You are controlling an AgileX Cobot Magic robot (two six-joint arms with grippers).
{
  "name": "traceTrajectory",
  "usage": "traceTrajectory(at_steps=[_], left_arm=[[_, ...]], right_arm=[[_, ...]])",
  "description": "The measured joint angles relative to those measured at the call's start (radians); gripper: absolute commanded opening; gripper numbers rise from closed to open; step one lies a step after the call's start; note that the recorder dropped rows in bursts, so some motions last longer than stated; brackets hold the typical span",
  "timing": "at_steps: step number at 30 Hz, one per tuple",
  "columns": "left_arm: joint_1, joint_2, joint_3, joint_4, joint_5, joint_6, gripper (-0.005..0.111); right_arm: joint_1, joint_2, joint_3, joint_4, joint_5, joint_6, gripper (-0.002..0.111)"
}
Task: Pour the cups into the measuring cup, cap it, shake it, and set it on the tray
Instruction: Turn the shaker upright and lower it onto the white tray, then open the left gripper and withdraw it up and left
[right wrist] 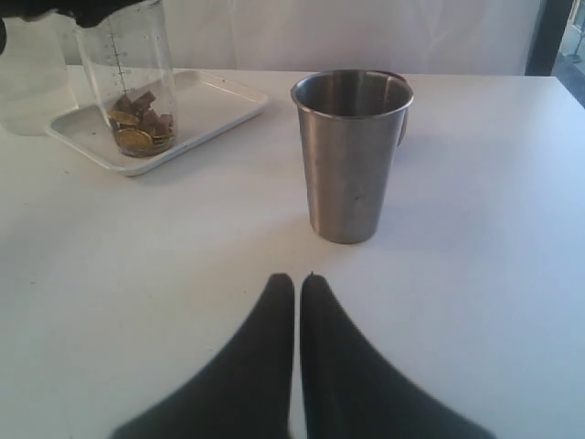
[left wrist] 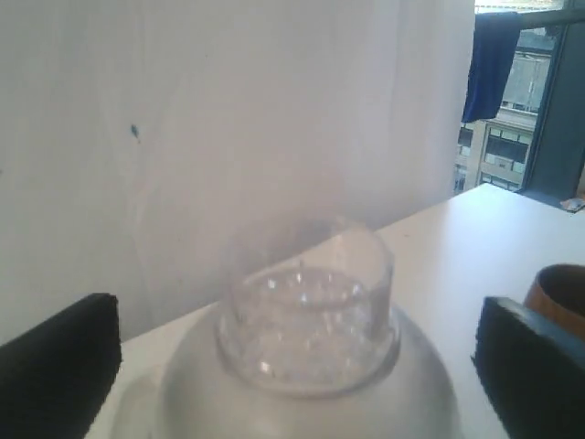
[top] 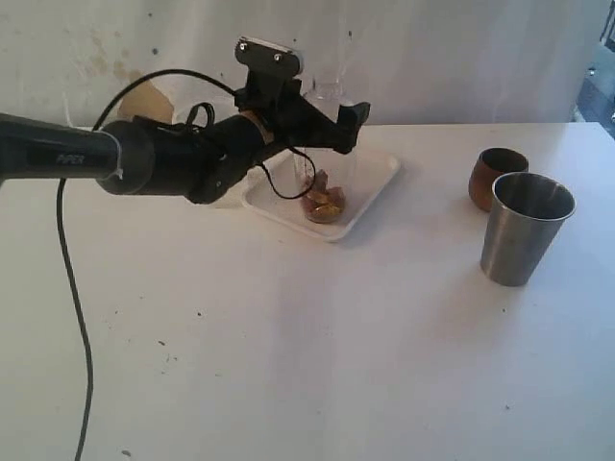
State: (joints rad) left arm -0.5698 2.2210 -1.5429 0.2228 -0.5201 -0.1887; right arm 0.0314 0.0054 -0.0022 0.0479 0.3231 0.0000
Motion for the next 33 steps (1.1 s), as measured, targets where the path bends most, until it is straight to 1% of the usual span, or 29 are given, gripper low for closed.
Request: traceTrajectory(at_steps=[3,5,6,7,8,10,12,13,19,21,24,30,33], left_arm=[[0.0,-0.057,0.0,0.0,0.053,0.002,0.104],[0.0,-0.103,0.0,0.0,0.1,0.004,0.097],[0.0,-0.122,0.0,-0.003,0.124,0.004,0.091],[0.0,-0.142,0.0,-0.01,0.144,0.004,0.081],[0.0,-0.167,0.0,-0.016,0.17,0.004,0.068],[0.0,-0.219,0.0,-0.026,0.22,0.005,0.036],[0.0,-0.273,0.0,-0.027,0.275,0.005,-0.001],[0.0,-0.299,0.0,-0.027,0.304,0.005,0.001],[0.0,-0.451,0.005,-0.027,0.492,0.008,0.001],[0.0,-0.516,0.036,-0.027,0.52,0.008,0.001],[0.0,-0.627,0.131,-0.027,0.52,0.008,0.001],[0.0,-0.89,0.415,-0.027,0.457,0.008,0.001],[0.0,-1.04,0.536,-0.027,0.438,0.008,0.001]], right_arm=[[0.0,0.0,0.0,0.0,0.0,0.0,0.003],[0.0,0.0,0.0,0.0,0.0,0.0,0.003],[0.0,0.0,0.0,0.0,0.0,0.0,0.003],[0.0,0.0,0.0,0.0,0.0,0.0,0.003],[0.0,0.0,0.0,0.0,0.0,0.0,0.003],[0.0,0.0,0.0,0.0,0.0,0.0,0.003],[0.0,0.0,0.0,0.0,0.0,0.0,0.003],[0.0,0.0,0.0,0.0,0.0,0.0,0.003],[0.0,0.0,0.0,0.0,0.0,0.0,0.003],[0.0,0.0,0.0,0.0,0.0,0.005,0.003],[0.0,0.0,0.0,0.0,0.0,0.005,0.003],[0.0,0.0,0.0,0.0,0.0,0.005,0.003],[0.0,0.0,0.0,0.0,0.0,0.005,0.003]])
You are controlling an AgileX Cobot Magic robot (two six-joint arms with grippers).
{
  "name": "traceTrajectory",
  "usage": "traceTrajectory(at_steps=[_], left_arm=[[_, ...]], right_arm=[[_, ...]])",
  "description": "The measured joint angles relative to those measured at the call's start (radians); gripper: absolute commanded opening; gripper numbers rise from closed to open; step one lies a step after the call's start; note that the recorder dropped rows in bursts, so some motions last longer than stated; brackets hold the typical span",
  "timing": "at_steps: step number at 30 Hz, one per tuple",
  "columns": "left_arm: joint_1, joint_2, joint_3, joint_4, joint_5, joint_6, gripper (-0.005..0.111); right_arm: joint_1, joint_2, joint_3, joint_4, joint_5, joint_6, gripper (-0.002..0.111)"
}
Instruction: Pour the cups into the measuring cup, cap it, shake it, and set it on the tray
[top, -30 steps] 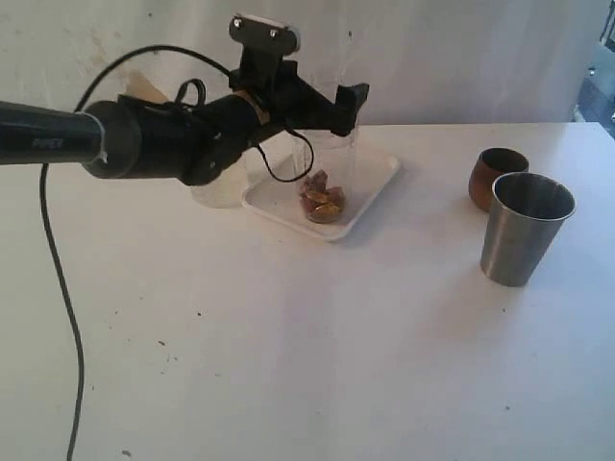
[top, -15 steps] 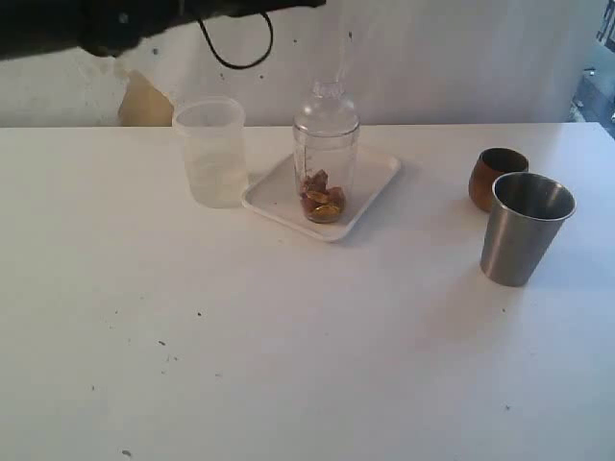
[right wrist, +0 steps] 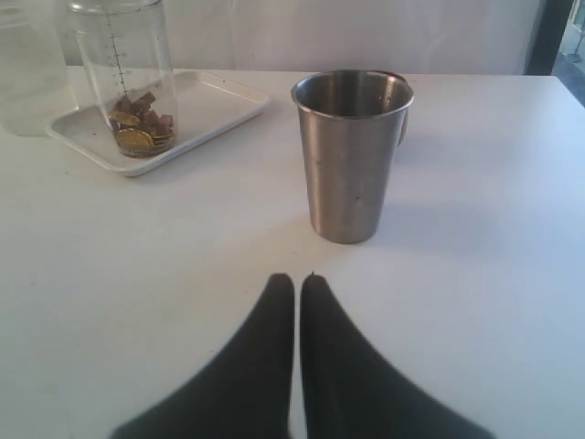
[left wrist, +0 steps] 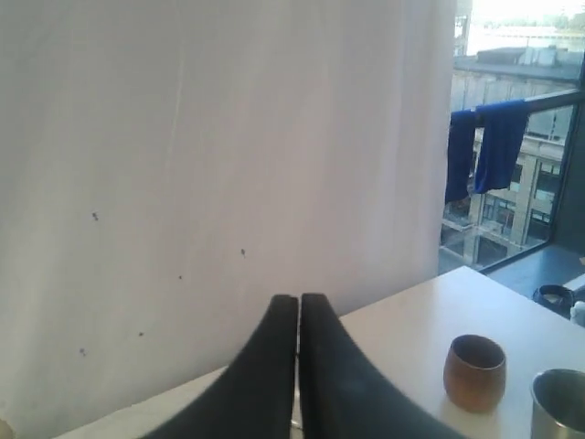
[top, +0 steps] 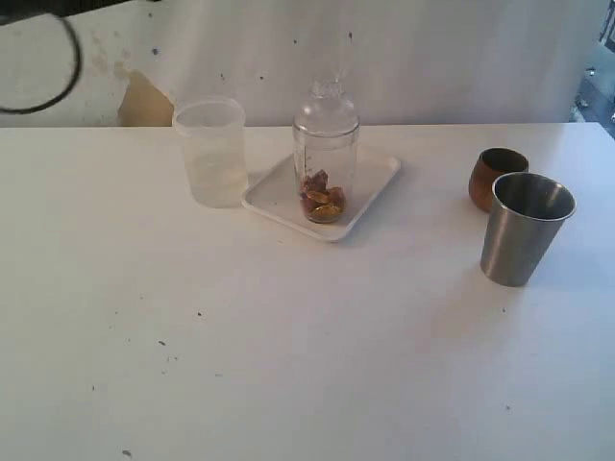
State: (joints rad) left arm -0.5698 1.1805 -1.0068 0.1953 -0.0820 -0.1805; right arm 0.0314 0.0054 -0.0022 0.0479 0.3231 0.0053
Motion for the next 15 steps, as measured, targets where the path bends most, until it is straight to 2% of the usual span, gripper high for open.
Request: traceTrajectory(at_steps=[8,9,15], left_arm=[[0.0,-0.405,0.268,0.0,-0.004,-0.023,0.001],[0.0,-0.515,0.319,-0.002,0.022,-0.025,0.001],[0.0,-0.839,0.441,-0.025,0.247,-0.025,0.001]], right_arm=[[0.0,0.0,0.0,0.0,0.0,0.0,0.003],[0.0,0.0,0.0,0.0,0.0,0.0,0.003],[0.0,0.0,0.0,0.0,0.0,0.0,0.003]])
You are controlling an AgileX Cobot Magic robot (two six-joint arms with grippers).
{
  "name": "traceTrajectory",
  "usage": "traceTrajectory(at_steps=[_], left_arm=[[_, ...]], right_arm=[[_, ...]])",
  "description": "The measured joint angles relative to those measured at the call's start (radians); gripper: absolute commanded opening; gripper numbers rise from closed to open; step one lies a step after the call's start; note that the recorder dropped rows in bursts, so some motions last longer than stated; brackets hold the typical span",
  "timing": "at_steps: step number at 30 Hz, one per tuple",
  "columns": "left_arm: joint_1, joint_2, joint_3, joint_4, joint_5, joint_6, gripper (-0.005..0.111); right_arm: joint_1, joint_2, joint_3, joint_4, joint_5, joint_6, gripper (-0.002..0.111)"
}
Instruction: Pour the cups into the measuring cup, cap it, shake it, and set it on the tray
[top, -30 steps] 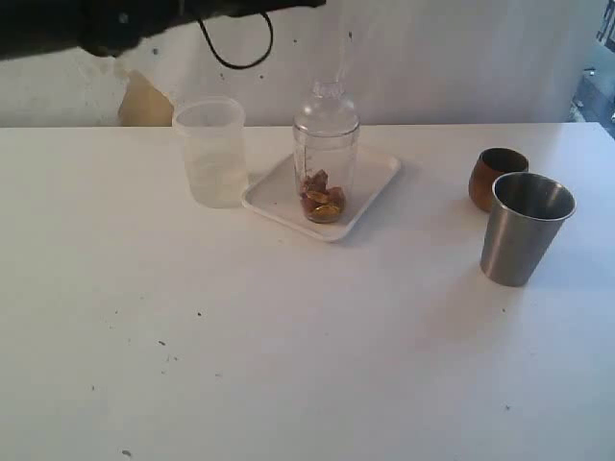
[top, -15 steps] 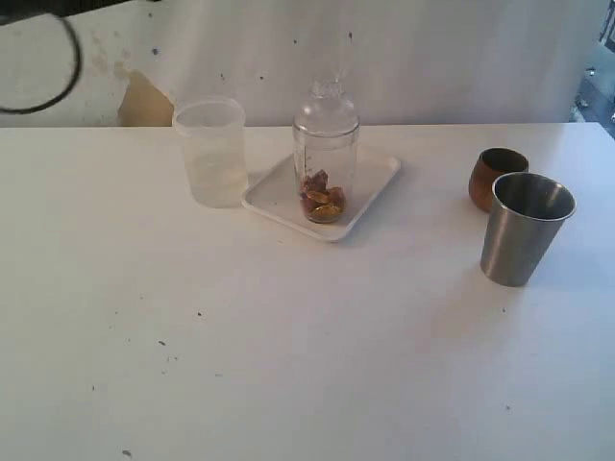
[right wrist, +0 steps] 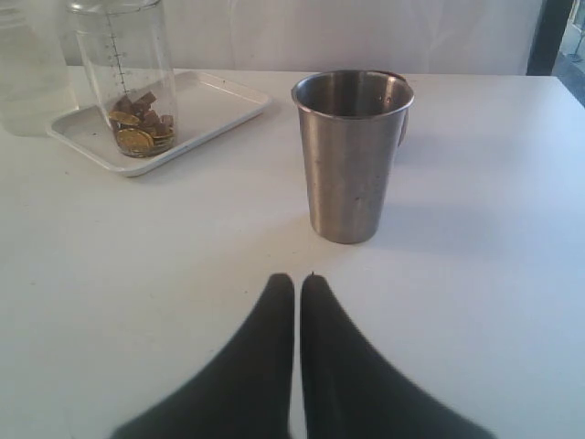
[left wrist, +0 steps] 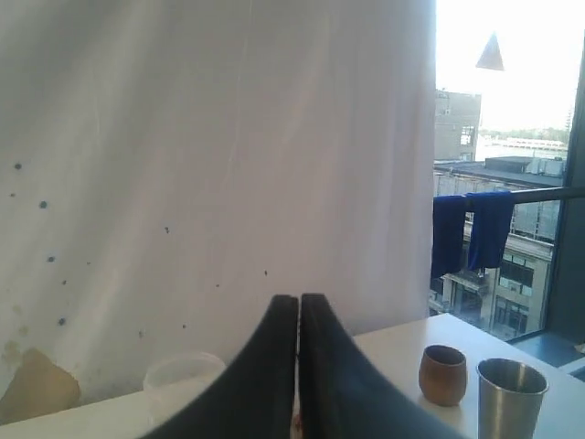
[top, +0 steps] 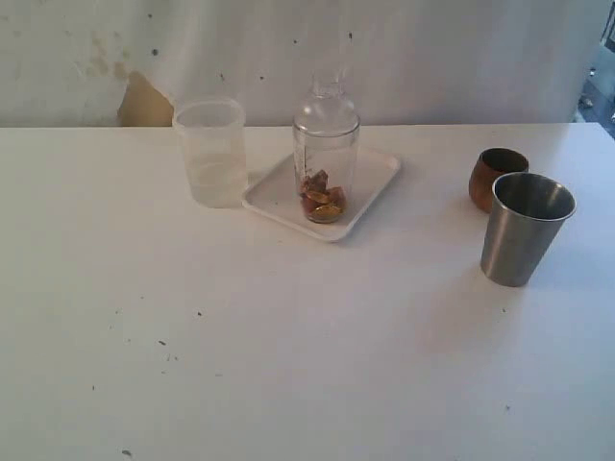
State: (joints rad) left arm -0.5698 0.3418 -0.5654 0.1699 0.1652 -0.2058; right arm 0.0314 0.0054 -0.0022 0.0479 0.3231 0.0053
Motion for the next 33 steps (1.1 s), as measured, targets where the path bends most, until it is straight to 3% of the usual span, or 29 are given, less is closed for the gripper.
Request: traceTrajectory(at_steps=[3,17,19,21,24,27,33], left_arm=[[0.0,-0.077,0.003,-0.002,0.063,0.0,0.001],[0.005,-0.105,0.008,-0.002,0.071,0.0,0.001],[0.049,-0.127,0.023,-0.01,0.071,0.003,0.001],[0.14,-0.162,0.066,-0.065,0.066,0.063,0.001],[0.322,-0.255,0.193,-0.204,0.032,0.236,0.001],[0.462,-0.328,0.322,-0.228,-0.001,0.262,0.001],[0.582,-0.337,0.474,-0.234,-0.001,0.258,0.001]], right_arm=[[0.0,0.0,0.0,0.0,0.0,0.0,0.003],[0.0,0.0,0.0,0.0,0.0,0.0,0.003],[0.0,0.0,0.0,0.0,0.0,0.0,0.003],[0.0,0.0,0.0,0.0,0.0,0.0,0.003],[0.0,0.0,0.0,0.0,0.0,0.0,0.003],[0.0,0.0,0.0,0.0,0.0,0.0,0.003],[0.0,0.0,0.0,0.0,0.0,0.0,0.003]])
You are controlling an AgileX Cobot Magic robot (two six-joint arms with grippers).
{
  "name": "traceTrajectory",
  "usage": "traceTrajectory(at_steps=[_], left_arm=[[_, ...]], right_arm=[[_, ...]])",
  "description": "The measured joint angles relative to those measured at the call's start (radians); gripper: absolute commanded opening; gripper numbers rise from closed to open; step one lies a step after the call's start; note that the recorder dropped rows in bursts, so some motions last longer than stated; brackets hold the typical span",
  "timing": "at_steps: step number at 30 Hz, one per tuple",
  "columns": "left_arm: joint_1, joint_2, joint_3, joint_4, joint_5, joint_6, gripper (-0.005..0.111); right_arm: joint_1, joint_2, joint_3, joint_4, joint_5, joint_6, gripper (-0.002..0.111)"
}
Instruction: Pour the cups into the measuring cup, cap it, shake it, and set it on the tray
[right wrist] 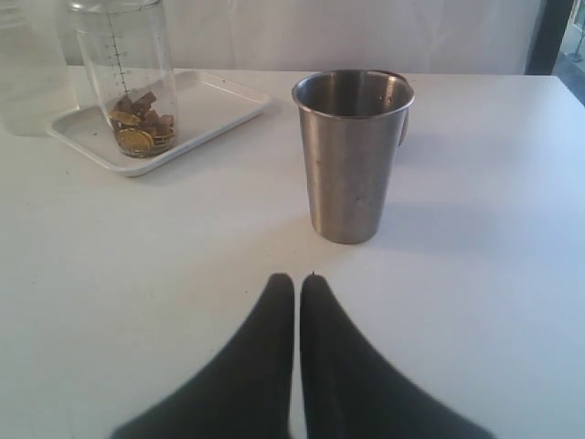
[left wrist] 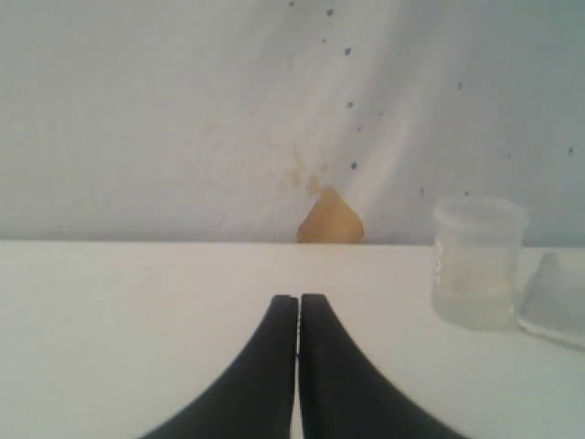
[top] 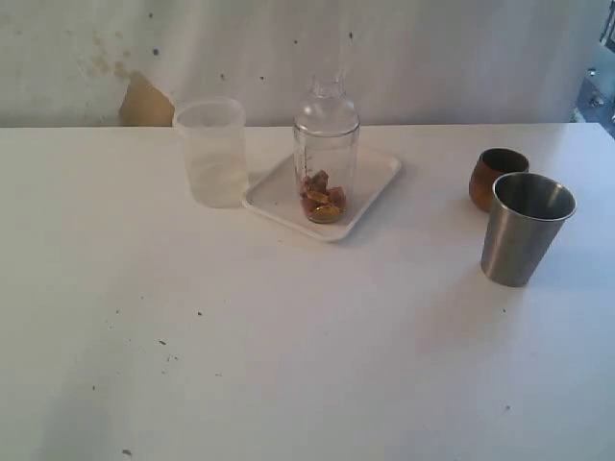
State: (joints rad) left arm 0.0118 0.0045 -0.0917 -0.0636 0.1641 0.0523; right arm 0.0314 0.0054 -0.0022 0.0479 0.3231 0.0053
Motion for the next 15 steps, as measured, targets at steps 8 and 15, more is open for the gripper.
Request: traceTrajectory(at_steps=[8,15], left_arm=[[0.024,0.0,0.086,0.052,0.055,-0.012,0.001],[0.026,0.0,0.086,0.064,0.061,-0.071,0.001]], right_arm=[[0.0,0.0,0.0,0.0,0.0,0.01,0.003],[0.0,0.0,0.0,0.0,0.0,0.012,0.003]])
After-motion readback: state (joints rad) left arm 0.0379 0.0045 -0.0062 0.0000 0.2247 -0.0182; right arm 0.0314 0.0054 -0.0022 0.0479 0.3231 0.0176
